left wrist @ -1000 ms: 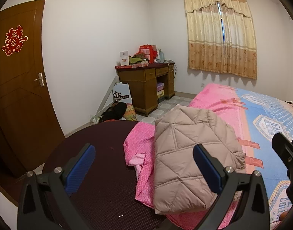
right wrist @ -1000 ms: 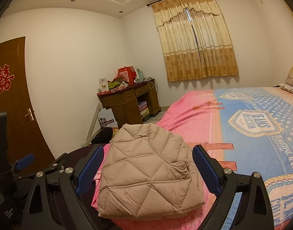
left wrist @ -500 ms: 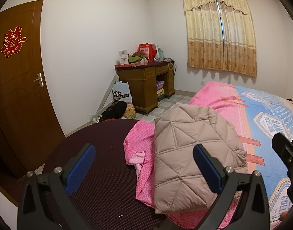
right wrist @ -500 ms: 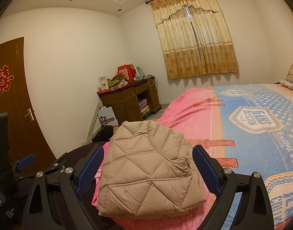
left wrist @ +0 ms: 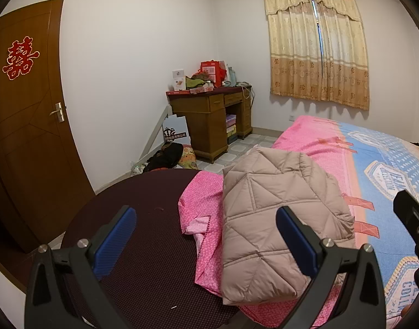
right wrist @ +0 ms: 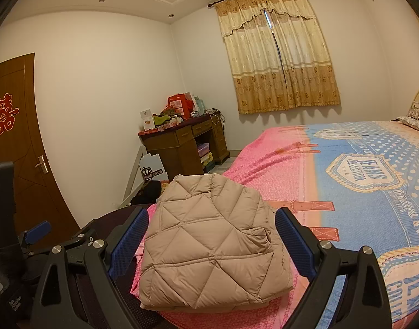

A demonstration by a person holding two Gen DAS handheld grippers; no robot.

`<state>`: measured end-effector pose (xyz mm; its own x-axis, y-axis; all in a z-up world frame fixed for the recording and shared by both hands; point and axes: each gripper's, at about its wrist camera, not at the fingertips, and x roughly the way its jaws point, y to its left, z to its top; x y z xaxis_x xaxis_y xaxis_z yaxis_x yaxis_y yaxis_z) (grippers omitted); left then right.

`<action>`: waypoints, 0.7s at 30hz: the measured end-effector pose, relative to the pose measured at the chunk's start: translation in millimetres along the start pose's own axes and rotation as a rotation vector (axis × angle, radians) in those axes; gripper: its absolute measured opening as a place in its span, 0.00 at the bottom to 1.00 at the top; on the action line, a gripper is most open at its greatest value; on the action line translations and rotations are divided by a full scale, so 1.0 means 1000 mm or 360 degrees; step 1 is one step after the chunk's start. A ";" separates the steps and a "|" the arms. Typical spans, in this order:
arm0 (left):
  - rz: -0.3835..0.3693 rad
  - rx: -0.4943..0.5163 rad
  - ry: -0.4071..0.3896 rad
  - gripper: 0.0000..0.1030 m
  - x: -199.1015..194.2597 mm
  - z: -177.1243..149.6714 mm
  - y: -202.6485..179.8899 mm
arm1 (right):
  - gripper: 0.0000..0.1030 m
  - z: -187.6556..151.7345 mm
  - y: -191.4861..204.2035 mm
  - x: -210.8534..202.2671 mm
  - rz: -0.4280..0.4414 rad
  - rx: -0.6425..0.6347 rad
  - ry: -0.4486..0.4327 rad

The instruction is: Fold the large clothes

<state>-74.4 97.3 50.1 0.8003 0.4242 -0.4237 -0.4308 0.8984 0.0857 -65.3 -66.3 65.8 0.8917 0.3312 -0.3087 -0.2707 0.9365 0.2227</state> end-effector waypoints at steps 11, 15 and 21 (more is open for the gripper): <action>0.0001 0.0000 -0.0002 1.00 0.000 0.000 0.000 | 0.91 0.000 0.002 0.000 -0.0002 0.0002 0.0001; 0.0003 0.0001 -0.0001 1.00 0.000 0.000 0.000 | 0.91 0.000 0.002 0.000 -0.0003 0.0003 0.0001; 0.0032 0.0002 -0.0018 1.00 -0.001 0.000 0.000 | 0.91 0.000 0.002 0.000 -0.0004 0.0002 0.0002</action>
<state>-74.8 96.9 50.7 0.7963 0.4434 -0.4114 -0.4464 0.8898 0.0951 -65.8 -64.9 66.1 0.8919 0.3289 -0.3105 -0.2681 0.9373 0.2229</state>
